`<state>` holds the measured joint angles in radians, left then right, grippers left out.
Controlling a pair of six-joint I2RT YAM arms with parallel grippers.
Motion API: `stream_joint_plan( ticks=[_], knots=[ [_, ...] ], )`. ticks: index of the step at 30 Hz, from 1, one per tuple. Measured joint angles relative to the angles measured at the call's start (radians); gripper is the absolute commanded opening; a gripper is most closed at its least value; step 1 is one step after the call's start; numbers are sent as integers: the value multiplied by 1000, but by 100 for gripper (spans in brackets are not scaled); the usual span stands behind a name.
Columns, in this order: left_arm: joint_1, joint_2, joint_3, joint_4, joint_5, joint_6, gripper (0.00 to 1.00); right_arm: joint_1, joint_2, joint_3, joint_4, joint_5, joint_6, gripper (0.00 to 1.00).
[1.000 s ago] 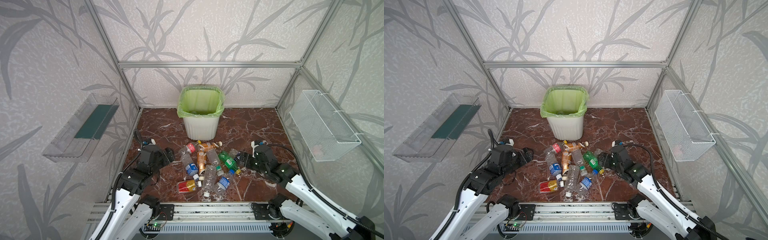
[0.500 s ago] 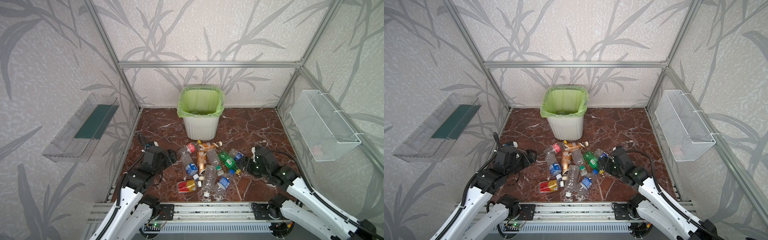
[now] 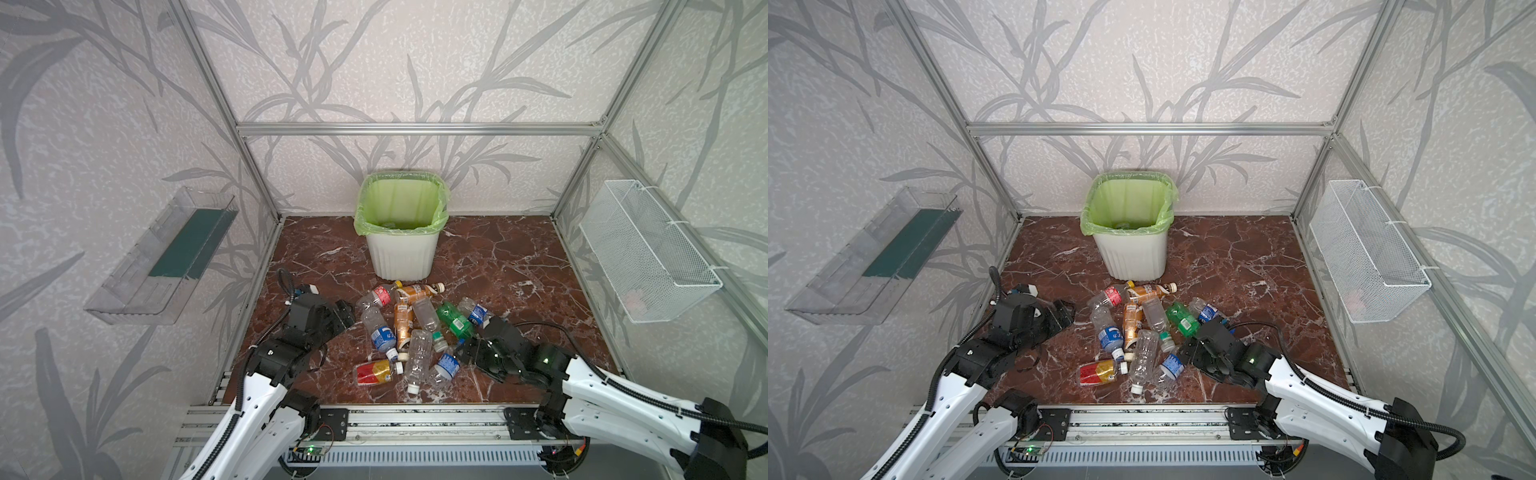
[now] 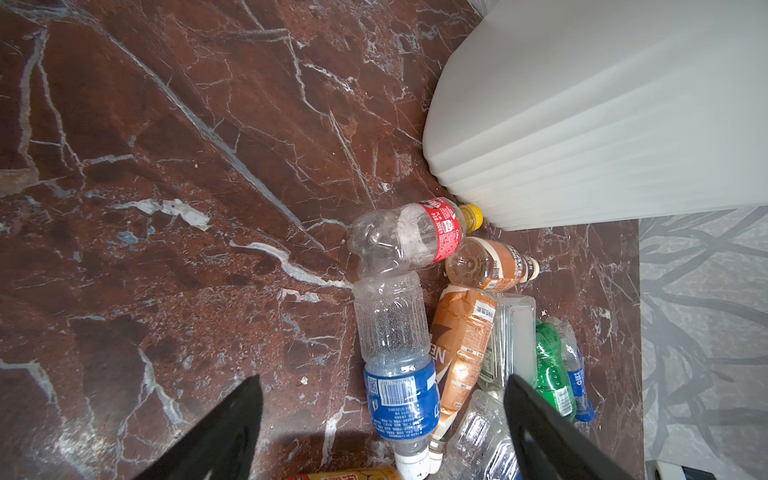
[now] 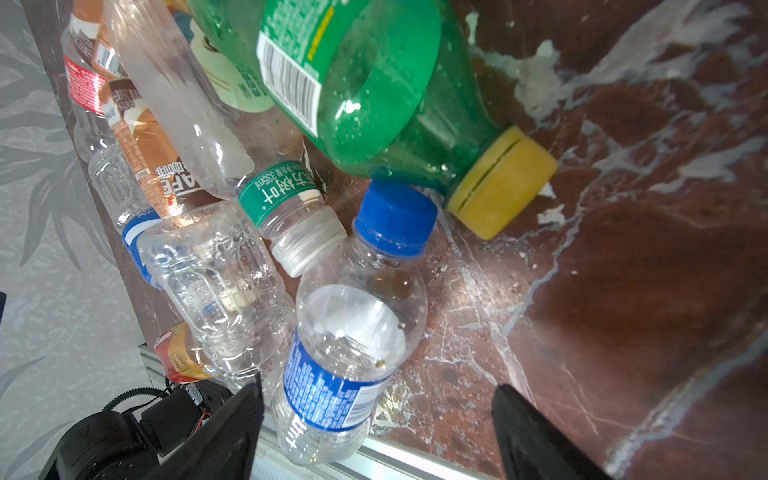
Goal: Throw the plastic bottles in the bin
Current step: 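Grasp the clear blue-capped bottle near the Sprite bottle with the right gripper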
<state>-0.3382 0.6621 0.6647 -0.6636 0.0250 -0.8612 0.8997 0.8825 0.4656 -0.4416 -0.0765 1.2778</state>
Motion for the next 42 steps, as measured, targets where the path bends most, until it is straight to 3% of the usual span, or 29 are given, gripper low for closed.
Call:
stream_joint_plan(
  ticks=[24, 34, 42],
  knots=[
    [0, -40, -28, 6, 9, -11, 90, 63, 238, -3, 243, 14, 80, 83],
    [0, -43, -34, 6, 11, -13, 90, 65, 277, -19, 276, 15, 83, 73],
    [0, -39, -40, 7, 11, -14, 90, 68, 278, -26, 279, 15, 70, 57]
  ],
)
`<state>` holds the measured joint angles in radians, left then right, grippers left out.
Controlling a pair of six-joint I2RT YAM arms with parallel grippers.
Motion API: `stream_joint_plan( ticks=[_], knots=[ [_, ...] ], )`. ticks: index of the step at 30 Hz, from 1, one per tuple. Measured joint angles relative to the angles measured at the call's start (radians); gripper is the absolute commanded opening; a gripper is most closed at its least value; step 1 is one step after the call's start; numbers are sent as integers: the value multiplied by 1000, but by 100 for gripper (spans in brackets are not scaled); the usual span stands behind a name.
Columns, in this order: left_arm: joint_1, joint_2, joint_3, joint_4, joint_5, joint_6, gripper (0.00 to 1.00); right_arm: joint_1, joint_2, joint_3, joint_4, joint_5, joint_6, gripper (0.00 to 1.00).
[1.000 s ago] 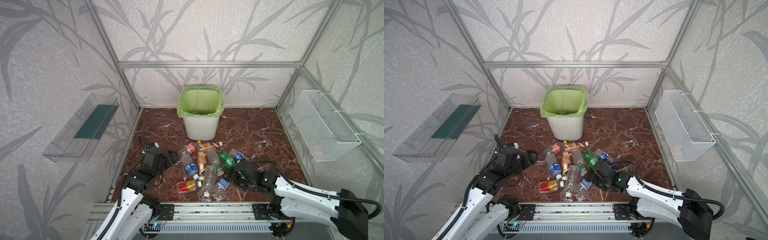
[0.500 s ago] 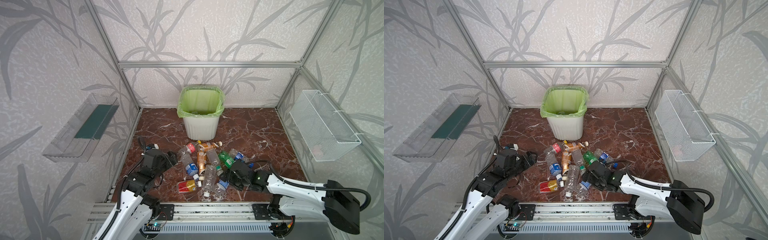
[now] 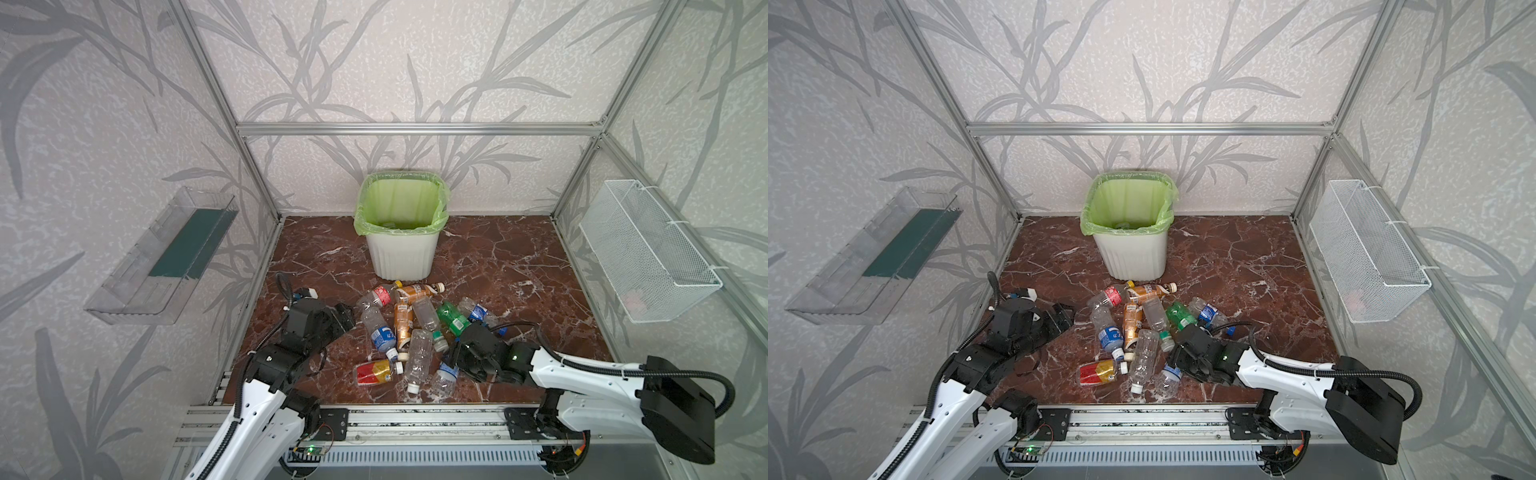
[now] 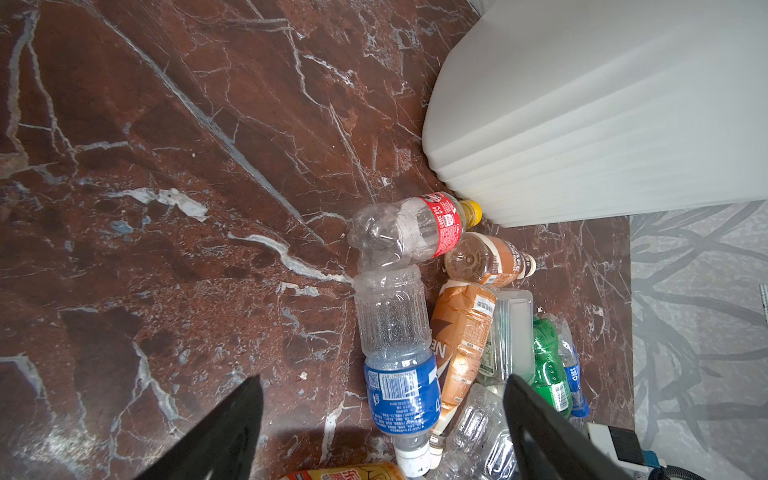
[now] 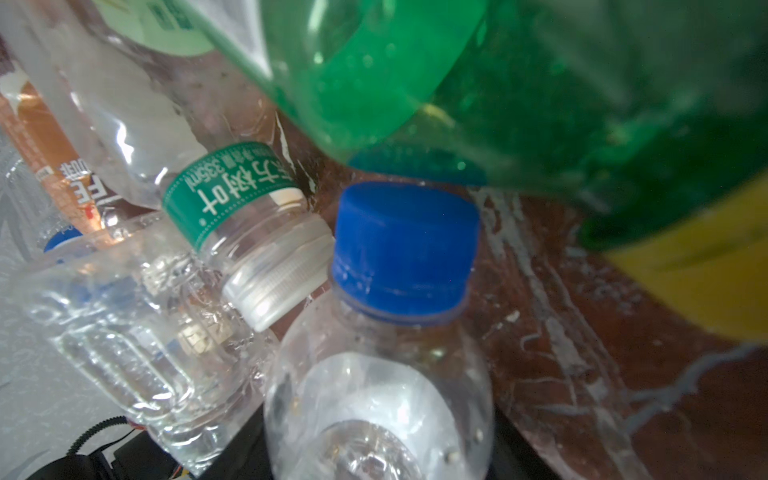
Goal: Throw the plastic bottles in the bin
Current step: 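Grasp the clear blue-capped bottle near the Sprite bottle with the right gripper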
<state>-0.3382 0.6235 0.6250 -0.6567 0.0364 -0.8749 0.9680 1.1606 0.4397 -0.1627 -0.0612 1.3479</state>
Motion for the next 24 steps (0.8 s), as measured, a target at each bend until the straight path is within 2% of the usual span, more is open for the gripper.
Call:
stream_joint_plan(
  ticks=[5, 14, 24],
  knots=[
    [0, 6, 0, 0, 0, 0, 90, 1, -42, 0, -29, 6, -19, 54],
    [0, 31, 0, 8, 0, 0, 90, 1, -123, 2, -95, 27, -87, 54],
    [0, 42, 0, 8, 0, 0, 90, 2, -163, 64, -142, 80, -227, 55]
  ],
)
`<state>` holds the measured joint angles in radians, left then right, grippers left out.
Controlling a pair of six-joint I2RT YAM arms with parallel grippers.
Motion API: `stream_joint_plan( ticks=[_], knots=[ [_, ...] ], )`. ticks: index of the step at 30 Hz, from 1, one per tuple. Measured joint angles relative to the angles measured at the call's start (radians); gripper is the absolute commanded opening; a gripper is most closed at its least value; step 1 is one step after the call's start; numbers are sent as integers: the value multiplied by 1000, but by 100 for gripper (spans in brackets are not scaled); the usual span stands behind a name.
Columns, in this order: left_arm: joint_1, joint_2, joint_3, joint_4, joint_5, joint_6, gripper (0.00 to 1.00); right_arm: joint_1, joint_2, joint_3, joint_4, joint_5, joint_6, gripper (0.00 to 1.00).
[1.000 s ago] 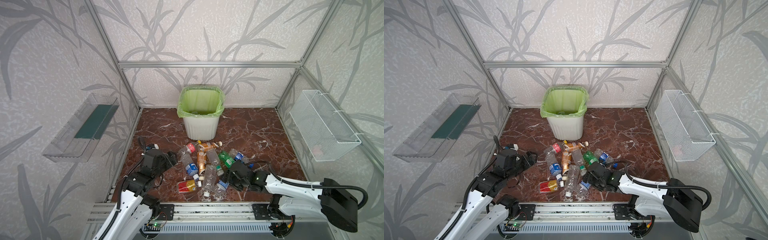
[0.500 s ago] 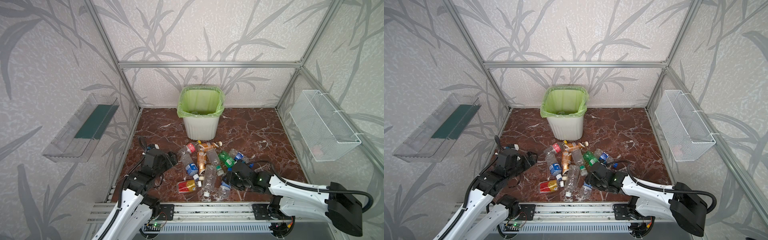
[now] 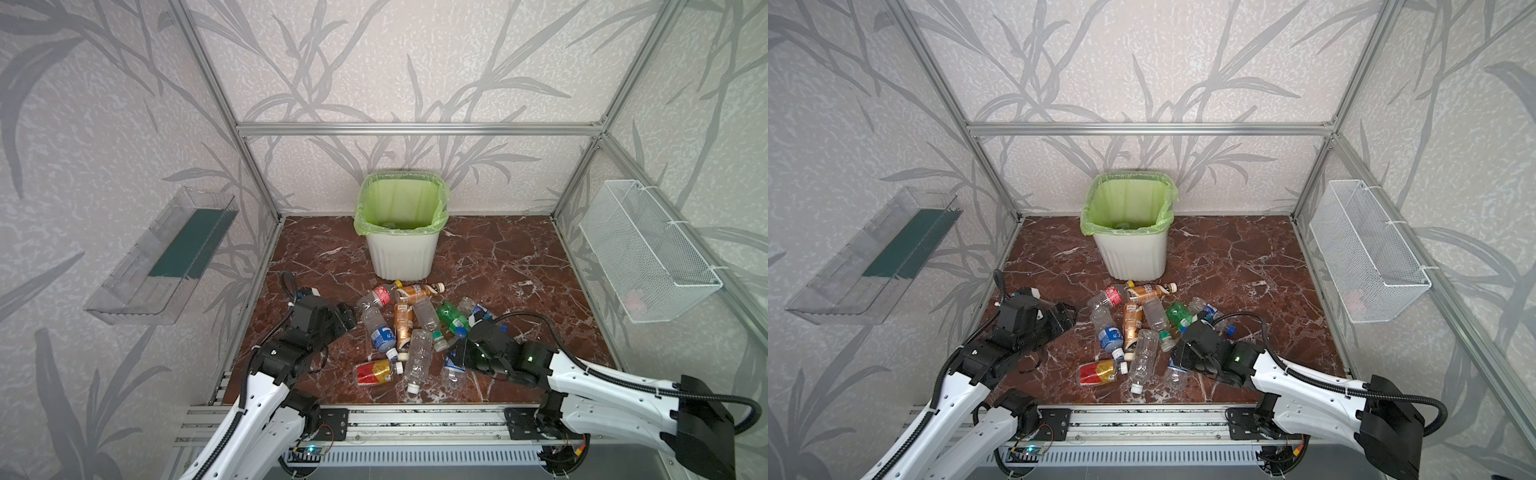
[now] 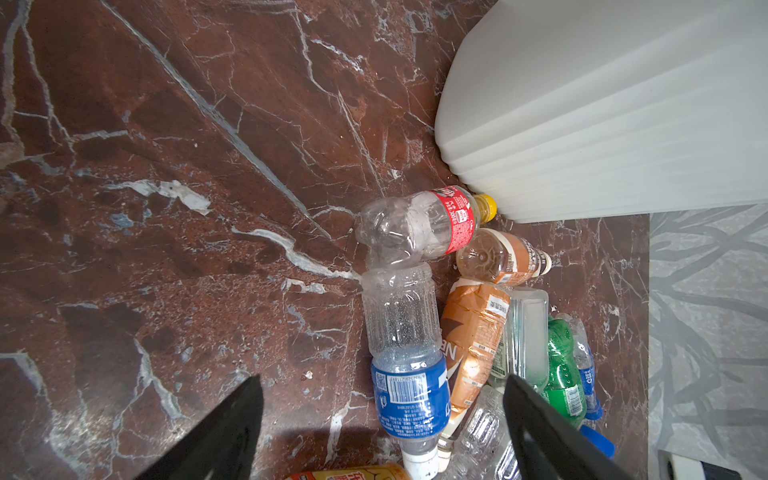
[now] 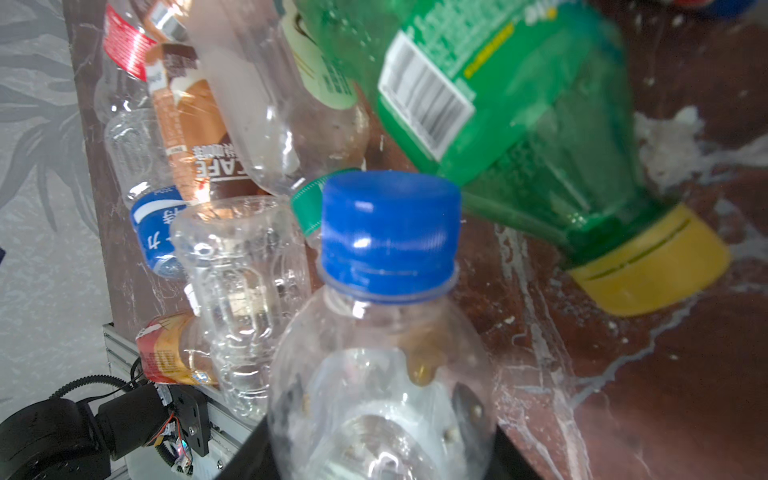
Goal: Throw the plastic bottles in the bin
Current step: 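Grasp the clear blue-capped bottle near the Sprite bottle with the right gripper, then lift the clear bottle with the right gripper and drop it into the bin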
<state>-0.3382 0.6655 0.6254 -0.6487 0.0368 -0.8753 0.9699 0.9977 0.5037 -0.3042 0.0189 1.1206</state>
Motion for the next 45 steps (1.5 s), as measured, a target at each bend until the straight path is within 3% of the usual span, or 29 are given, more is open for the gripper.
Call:
stream_joint_plan(
  ticks=[15, 19, 24, 27, 31, 35, 36, 38, 41, 45],
  knots=[
    [0, 6, 0, -1, 0, -2, 90, 0, -59, 66, -2, 100, -220, 55],
    [0, 3, 0, -1, 0, -13, 90, -8, -53, 166, -16, 130, -306, 55],
    [0, 2, 23, -13, -3, -17, 90, -77, 18, 433, -24, 118, -461, 58],
    [0, 2, 58, -21, -7, -17, 90, -161, 181, 786, -83, 95, -571, 67],
    [0, 23, 129, -26, -9, -16, 90, -251, 575, 1479, -178, 61, -668, 88],
    [0, 38, 181, -23, -8, -15, 90, -318, 1042, 2221, -525, 29, -695, 97],
    [0, 37, 182, -23, -9, -14, 90, -322, 1059, 2210, -571, 49, -697, 97],
    [1, 24, 181, -33, -11, -13, 90, -311, 927, 1896, -591, 92, -705, 95],
    [1, -7, 170, -37, -17, -7, 90, -272, 547, 1265, -485, 129, -708, 93],
    [1, -29, 138, -39, -17, -4, 90, -265, 111, 908, -450, 185, -683, 90]
  ],
)
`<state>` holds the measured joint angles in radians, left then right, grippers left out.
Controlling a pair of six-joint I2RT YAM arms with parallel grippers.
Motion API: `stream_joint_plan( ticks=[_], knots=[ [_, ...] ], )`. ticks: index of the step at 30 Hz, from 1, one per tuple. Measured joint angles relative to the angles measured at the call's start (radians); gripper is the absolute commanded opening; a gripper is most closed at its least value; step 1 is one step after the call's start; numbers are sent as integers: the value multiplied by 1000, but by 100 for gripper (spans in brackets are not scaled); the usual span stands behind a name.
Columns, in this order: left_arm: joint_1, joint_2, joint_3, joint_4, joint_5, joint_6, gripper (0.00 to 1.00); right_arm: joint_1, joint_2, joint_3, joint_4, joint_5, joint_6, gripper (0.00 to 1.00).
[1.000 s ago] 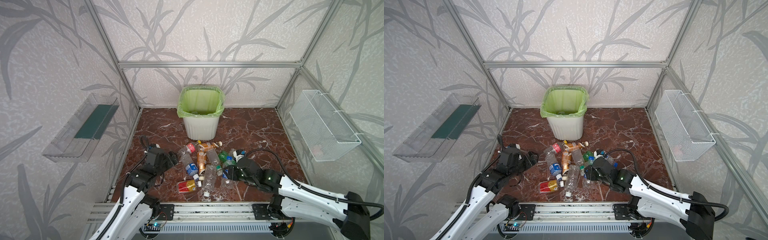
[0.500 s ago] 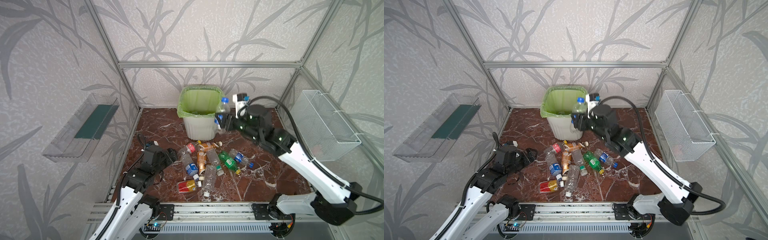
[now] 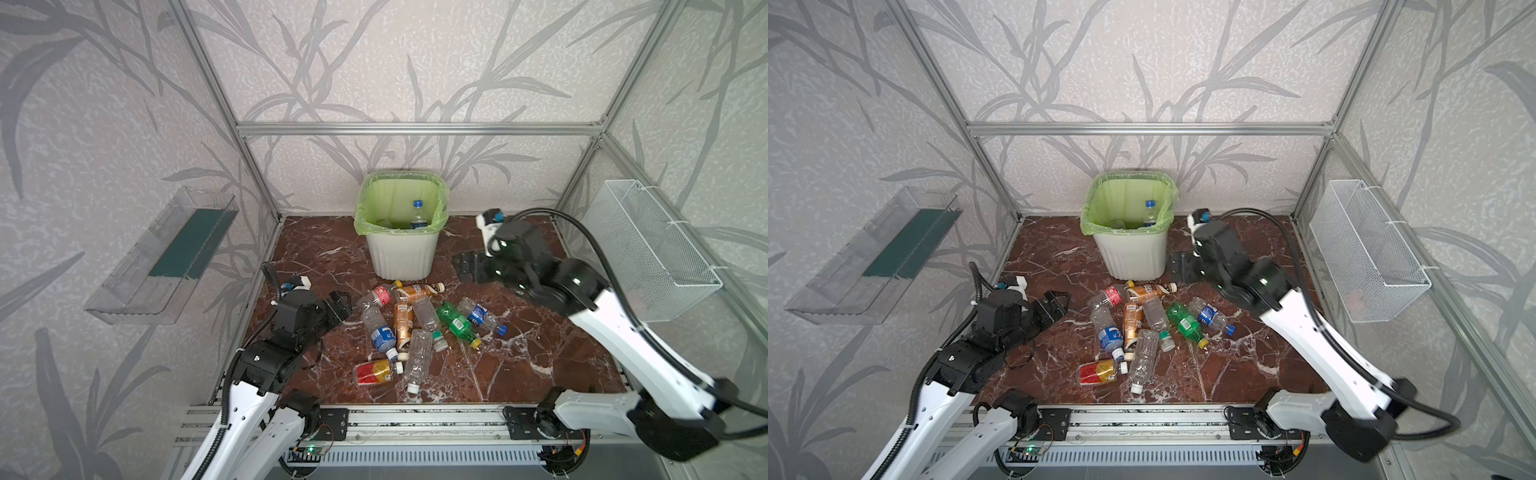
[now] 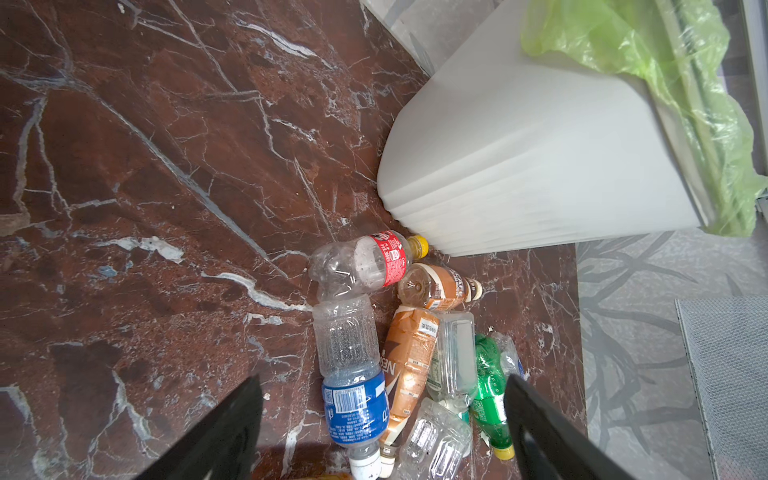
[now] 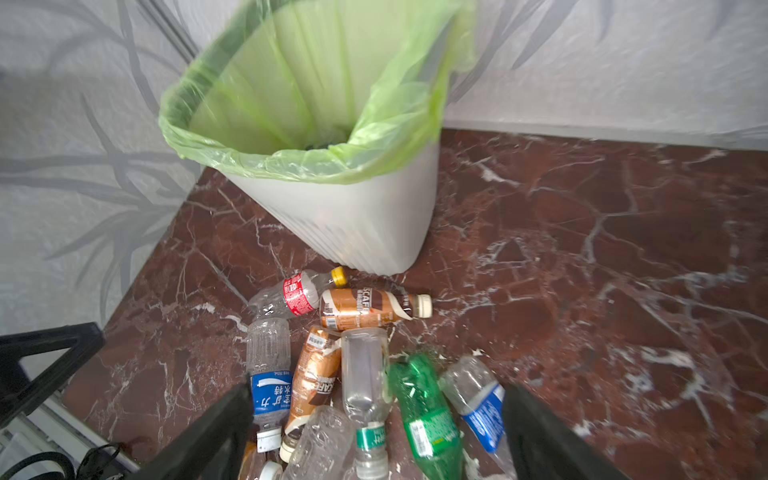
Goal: Throw the plastic bottles in the bin
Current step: 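Lift the clear bottle with the right gripper and drop it into the bin, then lower the right gripper back to the pile while the left reaches into the pile, then lower the left gripper onto a clear ridged bottle and close on it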
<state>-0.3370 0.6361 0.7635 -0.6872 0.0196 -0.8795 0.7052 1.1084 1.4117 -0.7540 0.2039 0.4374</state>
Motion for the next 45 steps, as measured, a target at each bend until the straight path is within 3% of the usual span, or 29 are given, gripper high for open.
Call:
stream_joint_plan(
  ticks=[3, 5, 11, 19, 33, 39, 45],
  knots=[
    [0, 3, -32, 0, 5, 0, 90, -19, -211, -167, 42, 31, 48, 90],
    [0, 6, -45, 0, 9, 1, 90, -26, -260, -285, 57, 29, 88, 90],
    [0, 6, -77, 0, 59, 21, 89, -37, -230, -627, 76, -46, 221, 88],
    [-19, 18, -101, -27, 174, 72, 86, -37, -214, -723, 191, -133, 315, 86],
    [-357, 178, -114, -56, 115, 83, 84, -37, -201, -780, 272, -164, 357, 85],
    [-528, 241, -114, 25, 50, 34, 81, -37, -218, -797, 277, -161, 360, 84],
    [-687, 445, -82, 132, -14, -23, 79, -37, -255, -804, 267, -147, 359, 83]
  ],
)
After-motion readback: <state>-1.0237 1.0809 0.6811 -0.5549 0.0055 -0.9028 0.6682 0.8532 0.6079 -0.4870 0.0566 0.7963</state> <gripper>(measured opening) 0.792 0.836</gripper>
